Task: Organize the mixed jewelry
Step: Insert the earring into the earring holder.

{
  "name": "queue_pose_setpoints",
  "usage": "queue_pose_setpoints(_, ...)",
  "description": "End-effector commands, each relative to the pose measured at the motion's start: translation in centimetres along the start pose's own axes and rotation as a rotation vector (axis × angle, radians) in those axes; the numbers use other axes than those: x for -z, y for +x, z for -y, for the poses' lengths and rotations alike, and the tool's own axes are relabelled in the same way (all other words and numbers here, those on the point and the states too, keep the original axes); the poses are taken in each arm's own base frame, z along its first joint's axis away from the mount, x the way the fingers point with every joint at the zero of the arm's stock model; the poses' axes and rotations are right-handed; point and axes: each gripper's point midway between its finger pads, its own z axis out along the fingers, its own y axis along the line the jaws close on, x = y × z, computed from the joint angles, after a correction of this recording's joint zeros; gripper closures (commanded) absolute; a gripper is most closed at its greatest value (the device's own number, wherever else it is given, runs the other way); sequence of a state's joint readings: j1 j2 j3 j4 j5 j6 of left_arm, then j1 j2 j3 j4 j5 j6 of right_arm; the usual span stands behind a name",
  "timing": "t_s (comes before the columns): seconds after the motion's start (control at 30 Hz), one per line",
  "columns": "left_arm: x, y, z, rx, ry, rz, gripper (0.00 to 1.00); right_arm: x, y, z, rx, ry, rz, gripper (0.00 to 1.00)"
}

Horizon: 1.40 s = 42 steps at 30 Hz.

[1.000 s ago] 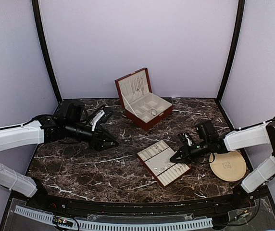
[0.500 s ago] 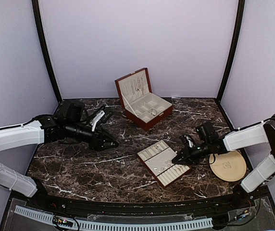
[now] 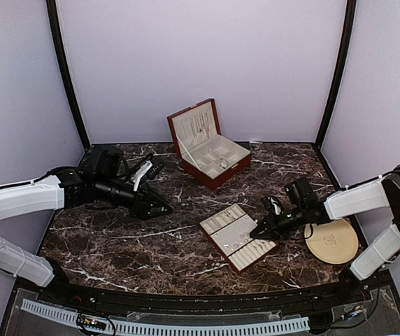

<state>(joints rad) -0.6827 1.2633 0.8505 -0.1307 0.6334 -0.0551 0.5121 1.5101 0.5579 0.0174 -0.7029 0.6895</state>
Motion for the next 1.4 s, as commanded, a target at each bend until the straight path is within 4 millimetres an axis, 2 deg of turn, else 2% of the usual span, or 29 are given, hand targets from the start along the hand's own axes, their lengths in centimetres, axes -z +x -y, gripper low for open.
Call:
queue_pose_setpoints(0.0,0.4,-1.0,0.4,-0.025,0.000,0.013,0.52,-0.1,-0.3,1.0,-0.004,0.036,0.011,0.95)
queue_pose_setpoints(0.9,0.5,-1.0,0.5,-0.025,0.005,0.013,0.52,0.4,-1.1,1.3,-0.006,0.053,0.045,0.96)
queue_pose_setpoints(1.37,0.7,-1.2,0.6,-0.031,0.004,0.021,0.53,1.6,-1.5,0.9,-0.006,0.085,0.073,0.80)
